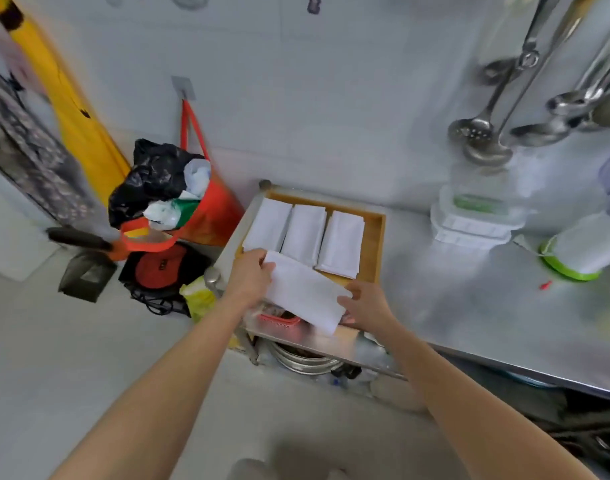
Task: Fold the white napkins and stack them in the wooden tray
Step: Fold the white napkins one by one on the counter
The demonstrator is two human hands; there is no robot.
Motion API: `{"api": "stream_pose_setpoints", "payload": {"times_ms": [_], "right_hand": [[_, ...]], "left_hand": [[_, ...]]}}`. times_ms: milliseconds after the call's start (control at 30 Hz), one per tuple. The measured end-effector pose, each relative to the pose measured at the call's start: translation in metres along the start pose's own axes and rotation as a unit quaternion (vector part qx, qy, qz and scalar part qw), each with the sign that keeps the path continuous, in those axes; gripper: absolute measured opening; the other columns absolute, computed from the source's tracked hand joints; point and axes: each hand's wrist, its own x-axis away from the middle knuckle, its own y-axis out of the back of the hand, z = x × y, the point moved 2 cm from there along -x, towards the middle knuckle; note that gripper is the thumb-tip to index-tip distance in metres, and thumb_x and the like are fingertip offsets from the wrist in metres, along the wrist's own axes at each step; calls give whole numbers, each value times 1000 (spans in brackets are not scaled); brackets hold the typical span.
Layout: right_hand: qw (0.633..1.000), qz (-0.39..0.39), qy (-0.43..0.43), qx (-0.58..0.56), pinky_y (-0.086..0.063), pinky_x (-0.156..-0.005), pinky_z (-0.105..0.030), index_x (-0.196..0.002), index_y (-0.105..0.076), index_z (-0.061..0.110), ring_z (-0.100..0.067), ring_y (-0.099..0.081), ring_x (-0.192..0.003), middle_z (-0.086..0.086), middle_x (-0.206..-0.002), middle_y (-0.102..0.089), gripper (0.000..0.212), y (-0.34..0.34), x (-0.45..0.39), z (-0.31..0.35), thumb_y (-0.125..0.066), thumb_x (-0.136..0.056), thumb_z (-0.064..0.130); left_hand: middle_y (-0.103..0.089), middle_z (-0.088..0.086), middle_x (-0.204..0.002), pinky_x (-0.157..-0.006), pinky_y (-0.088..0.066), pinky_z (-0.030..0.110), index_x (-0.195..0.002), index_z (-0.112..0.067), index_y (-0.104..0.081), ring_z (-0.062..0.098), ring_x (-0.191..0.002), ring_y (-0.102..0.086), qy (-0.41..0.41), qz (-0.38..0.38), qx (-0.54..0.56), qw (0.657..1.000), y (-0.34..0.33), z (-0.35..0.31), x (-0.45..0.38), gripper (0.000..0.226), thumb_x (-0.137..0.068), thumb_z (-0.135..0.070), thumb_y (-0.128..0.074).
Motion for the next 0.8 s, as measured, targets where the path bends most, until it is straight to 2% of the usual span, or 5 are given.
{"api": "stream_pose_setpoints", "payload": {"times_ms": [133, 333, 567, 700, 800], "right_hand": [[999, 41, -9, -6, -57, -69, -38, -86, -59, 9, -17, -64, -60, -9, -73, -61, 5, -36, -48, 36, -58, -87, 4], [995, -23, -78, -62, -36, -38, -14, -76, -57, 9, -4, -59, -46, -6, -67, -59, 12, -89, -108, 77, -57, -87, 4], [973, -67, -187, -121, -42, -41, -15, -64, -46, 14, -18, -71, -65, -2, -62, -57, 28, -137, -147, 111, -55, -88, 1], [950, -94, -230, -189, -55, -66, -35, -74, -45, 8, -31, -70, -68, -14, -72, -50, 19, -155, -158, 116, -51, -88, -4], [945, -117, -252, -175, -54, -54, -25, -74, -47, 7, -25, -70, -64, -12, -71, -52, 17, -162, -161, 114, -49, -89, -2]], "left_hand": [[-53, 29, -78, -76, -51, 44, -59, -14, -33, 39, -81, -58, -17, 4, -58, 998, 18, 16, -78, 39, -88, -3, -55], [-61, 20, -110, -82, -41, 34, -114, -1, -54, 35, -105, -56, -80, 80, -126, 986, 21, 23, -205, 23, -92, -2, -46], [-60, 16, -106, -73, -41, 29, -91, -9, -58, 28, -90, -57, -186, 182, -177, 949, 2, 8, -295, 22, -90, 4, -41], [-63, 8, -113, -86, -49, 35, -98, -16, -67, 25, -101, -60, -208, 222, -194, 933, -16, 13, -316, 28, -95, -6, -42], [-60, 3, -119, -90, -49, 36, -102, -19, -66, 22, -106, -58, -221, 253, -185, 923, -29, 17, -324, 26, -95, -7, -44]]}}
